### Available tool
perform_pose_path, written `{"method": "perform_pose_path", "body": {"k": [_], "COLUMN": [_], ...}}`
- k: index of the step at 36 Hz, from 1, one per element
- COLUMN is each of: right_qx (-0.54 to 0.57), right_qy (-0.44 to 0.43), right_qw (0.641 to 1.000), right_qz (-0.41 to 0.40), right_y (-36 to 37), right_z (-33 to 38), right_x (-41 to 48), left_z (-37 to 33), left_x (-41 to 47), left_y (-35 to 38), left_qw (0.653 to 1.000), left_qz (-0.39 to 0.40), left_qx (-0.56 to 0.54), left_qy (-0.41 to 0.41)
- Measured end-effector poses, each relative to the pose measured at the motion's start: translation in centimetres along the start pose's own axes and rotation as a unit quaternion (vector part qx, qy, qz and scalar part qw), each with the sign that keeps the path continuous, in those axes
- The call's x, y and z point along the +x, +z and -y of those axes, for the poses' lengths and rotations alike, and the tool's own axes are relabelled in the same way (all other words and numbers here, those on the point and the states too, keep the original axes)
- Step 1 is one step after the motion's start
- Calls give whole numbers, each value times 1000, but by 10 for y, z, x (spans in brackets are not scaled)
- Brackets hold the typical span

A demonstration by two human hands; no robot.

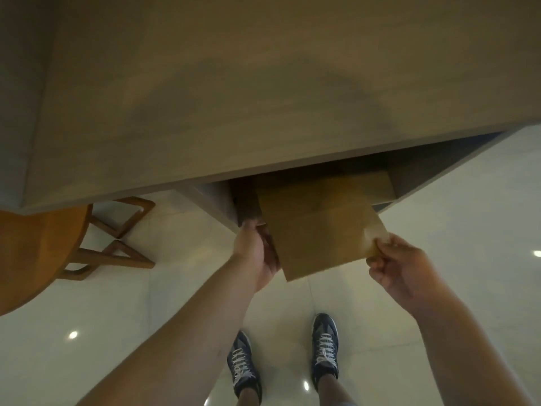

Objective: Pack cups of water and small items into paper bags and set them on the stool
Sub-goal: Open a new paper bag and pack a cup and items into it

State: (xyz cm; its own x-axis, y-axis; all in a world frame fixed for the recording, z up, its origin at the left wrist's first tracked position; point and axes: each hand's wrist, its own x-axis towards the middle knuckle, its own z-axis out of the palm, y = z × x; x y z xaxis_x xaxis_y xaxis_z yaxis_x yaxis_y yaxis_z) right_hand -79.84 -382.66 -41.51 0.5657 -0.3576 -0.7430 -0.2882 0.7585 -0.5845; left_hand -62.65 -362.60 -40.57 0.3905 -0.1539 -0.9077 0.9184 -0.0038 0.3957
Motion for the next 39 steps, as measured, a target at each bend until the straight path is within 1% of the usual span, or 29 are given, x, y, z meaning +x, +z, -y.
{"method": "perform_pose_path", "body": {"k": [1,3,6,8,11,12,13,14,16,17,18,20,23,25,28,30,32,34,35,36,39], "right_qx": [-19,-57,-116,-148,-199,-246,-311,-382,-547,-579,-567,-482,-367,-288,-158,-80,-39,-40,-60,-80,-142], "right_qy": [-3,-9,1,26,49,49,43,48,31,6,-19,-52,-48,-58,-91,-103,-105,-116,-128,-144,-194], "right_qw": [1000,998,993,988,976,962,938,905,802,776,786,848,917,951,981,991,994,992,990,986,969], "right_qz": [-1,-5,-19,-31,-78,-111,-148,-184,-239,-249,-248,-215,-151,-100,-60,-33,-3,14,18,24,55], "right_y": [-6,-15,-23,-27,-28,-26,-21,-14,-8,-2,7,36,97,131,170,190,204,212,216,219,224], "right_z": [2,8,22,29,37,37,38,36,24,19,16,21,41,60,92,118,143,161,168,173,184], "right_x": [-10,-31,-68,-95,-133,-145,-160,-174,-198,-211,-225,-257,-310,-338,-370,-388,-404,-416,-422,-429,-446], "left_z": [-1,-4,-11,-13,-12,-8,-5,0,8,10,11,8,-8,-23,-48,-64,-79,-93,-98,-103,-117], "left_x": [-12,-29,-57,-79,-113,-125,-138,-154,-187,-204,-221,-253,-300,-329,-368,-393,-425,-458,-467,-474,-486], "left_y": [-3,-6,-9,-12,-16,-17,-19,-19,-21,-21,-21,-19,-15,-13,-12,-13,-11,-12,-13,-14,-19], "left_qw": [999,999,998,992,986,984,981,977,961,949,934,895,840,818,783,746,697,640,617,602,604], "left_qz": [10,22,40,59,96,108,115,119,124,124,125,141,172,188,220,228,263,316,335,346,389], "left_qx": [-32,-34,47,105,132,140,152,176,246,288,330,405,473,488,496,510,519,522,526,533,541], "left_qy": [-17,-24,-18,-27,-35,-34,-28,-18,16,38,63,120,202,238,304,361,419,467,480,483,438]}}
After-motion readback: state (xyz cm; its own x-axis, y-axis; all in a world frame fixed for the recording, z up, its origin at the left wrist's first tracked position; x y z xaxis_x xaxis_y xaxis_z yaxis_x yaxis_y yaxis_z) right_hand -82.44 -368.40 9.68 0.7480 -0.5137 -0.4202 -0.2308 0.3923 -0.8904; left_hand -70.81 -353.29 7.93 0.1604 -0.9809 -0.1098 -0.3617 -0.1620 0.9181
